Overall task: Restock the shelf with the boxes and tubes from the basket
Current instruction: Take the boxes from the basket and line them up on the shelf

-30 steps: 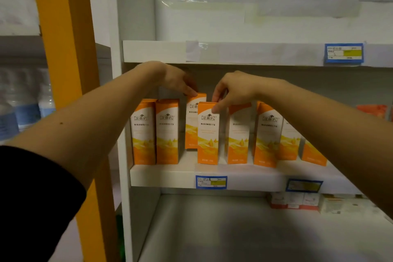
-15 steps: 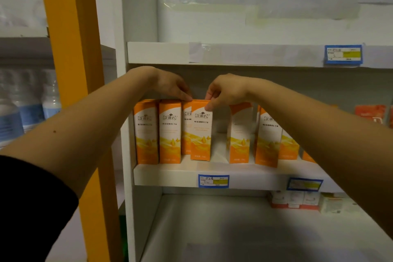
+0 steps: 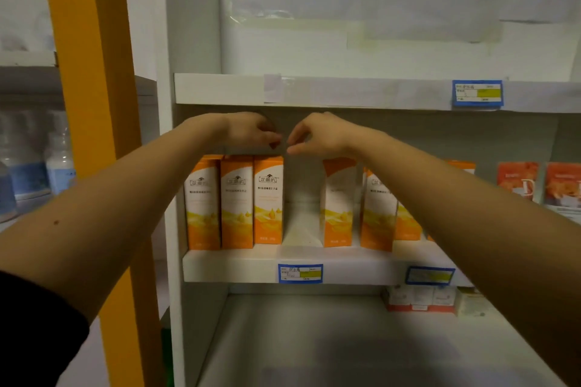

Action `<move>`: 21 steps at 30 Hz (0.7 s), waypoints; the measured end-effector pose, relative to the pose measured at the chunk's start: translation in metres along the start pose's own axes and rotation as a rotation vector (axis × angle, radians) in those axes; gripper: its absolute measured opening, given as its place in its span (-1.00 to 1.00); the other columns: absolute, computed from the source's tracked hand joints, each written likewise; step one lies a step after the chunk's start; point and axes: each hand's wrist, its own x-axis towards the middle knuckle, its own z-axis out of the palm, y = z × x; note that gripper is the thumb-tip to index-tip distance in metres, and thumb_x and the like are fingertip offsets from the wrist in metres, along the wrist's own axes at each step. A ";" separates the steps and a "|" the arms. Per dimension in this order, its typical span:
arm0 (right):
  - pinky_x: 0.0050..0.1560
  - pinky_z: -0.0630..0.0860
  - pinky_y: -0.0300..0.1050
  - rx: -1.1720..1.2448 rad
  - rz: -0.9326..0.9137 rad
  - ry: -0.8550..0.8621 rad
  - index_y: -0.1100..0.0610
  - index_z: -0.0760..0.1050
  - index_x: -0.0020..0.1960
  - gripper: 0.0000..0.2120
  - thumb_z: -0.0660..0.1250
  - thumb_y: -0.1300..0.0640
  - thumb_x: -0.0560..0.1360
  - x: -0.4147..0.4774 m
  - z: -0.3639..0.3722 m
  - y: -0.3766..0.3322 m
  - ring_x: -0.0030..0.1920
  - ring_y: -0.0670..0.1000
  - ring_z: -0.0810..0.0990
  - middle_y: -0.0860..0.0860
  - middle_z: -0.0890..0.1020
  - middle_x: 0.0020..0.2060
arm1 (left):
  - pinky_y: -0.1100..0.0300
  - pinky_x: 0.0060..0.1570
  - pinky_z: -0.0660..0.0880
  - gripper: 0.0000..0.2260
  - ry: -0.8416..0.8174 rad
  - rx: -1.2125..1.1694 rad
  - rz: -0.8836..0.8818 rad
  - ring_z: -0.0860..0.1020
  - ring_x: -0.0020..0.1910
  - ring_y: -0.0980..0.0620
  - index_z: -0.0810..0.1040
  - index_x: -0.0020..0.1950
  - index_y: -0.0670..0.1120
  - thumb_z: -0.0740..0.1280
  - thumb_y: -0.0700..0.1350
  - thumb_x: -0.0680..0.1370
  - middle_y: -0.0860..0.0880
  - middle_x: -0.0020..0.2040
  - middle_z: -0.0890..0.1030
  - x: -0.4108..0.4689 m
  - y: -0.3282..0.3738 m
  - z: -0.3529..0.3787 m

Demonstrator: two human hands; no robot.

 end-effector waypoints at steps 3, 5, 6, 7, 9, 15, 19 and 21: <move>0.15 0.38 -0.19 -0.017 0.017 0.011 0.12 0.48 0.27 -0.70 0.20 0.13 0.57 -0.017 -0.016 0.017 0.25 0.03 0.48 0.06 0.54 0.26 | 0.12 0.20 0.36 -0.66 0.018 -0.022 0.059 0.47 0.26 -0.05 0.45 0.31 -0.06 0.18 0.03 0.58 -0.05 0.26 0.51 0.009 0.011 0.006; 0.17 0.38 -0.17 -0.058 0.044 0.003 0.13 0.47 0.28 -0.70 0.19 0.18 0.57 -0.026 -0.020 0.029 0.25 0.04 0.48 0.06 0.54 0.26 | 0.17 0.17 0.36 -0.67 0.009 -0.037 0.121 0.47 0.25 -0.04 0.45 0.32 -0.06 0.20 -0.02 0.58 -0.05 0.29 0.51 0.015 0.024 0.011; 0.18 0.38 -0.17 -0.079 0.056 -0.001 0.13 0.47 0.29 -0.70 0.19 0.19 0.57 -0.030 -0.021 0.034 0.26 0.04 0.48 0.06 0.54 0.26 | 0.18 0.17 0.35 -0.67 0.003 -0.041 0.156 0.47 0.25 -0.03 0.45 0.32 -0.07 0.21 -0.05 0.57 -0.05 0.30 0.52 0.019 0.031 0.013; 0.18 0.38 -0.16 -0.098 0.067 -0.009 0.13 0.46 0.29 -0.69 0.20 0.18 0.56 -0.033 -0.022 0.039 0.25 0.05 0.49 0.06 0.54 0.26 | 0.18 0.20 0.35 -0.68 -0.002 -0.044 0.186 0.47 0.25 -0.02 0.45 0.32 -0.09 0.22 -0.07 0.57 -0.06 0.30 0.52 0.023 0.037 0.016; 0.16 0.40 -0.15 -0.123 0.080 -0.056 0.10 0.46 0.30 -0.67 0.25 0.14 0.54 -0.039 -0.022 0.046 0.23 0.04 0.50 0.06 0.54 0.25 | 0.13 0.28 0.36 -0.68 -0.019 -0.052 0.214 0.48 0.26 -0.02 0.47 0.31 -0.10 0.24 -0.08 0.56 -0.06 0.29 0.53 0.030 0.047 0.020; 0.13 0.50 -0.07 -0.136 0.072 -0.131 0.02 0.47 0.27 -0.60 0.38 0.03 0.44 -0.048 -0.019 0.055 0.14 0.03 0.53 0.02 0.57 0.18 | 0.08 0.29 0.32 -0.69 -0.109 -0.025 0.197 0.45 0.26 -0.03 0.48 0.28 -0.07 0.19 -0.03 0.58 -0.06 0.27 0.53 0.043 0.065 0.027; 0.14 0.54 0.01 -0.117 0.067 -0.100 -0.01 0.51 0.15 -0.67 0.41 0.00 0.41 -0.046 -0.018 0.059 0.11 0.04 0.55 0.01 0.58 0.14 | 0.07 0.30 0.33 -0.64 -0.129 0.028 0.149 0.43 0.31 -0.06 0.40 0.35 -0.09 0.24 -0.06 0.56 -0.08 0.32 0.49 0.049 0.072 0.028; 0.14 0.54 0.05 -0.114 0.061 -0.088 -0.03 0.50 0.09 -0.72 0.42 0.00 0.40 -0.045 -0.015 0.060 0.11 0.06 0.55 0.01 0.57 0.13 | 0.09 0.28 0.34 -0.64 -0.134 0.030 0.153 0.44 0.30 -0.07 0.38 0.35 -0.11 0.26 -0.09 0.56 -0.10 0.32 0.49 0.051 0.074 0.028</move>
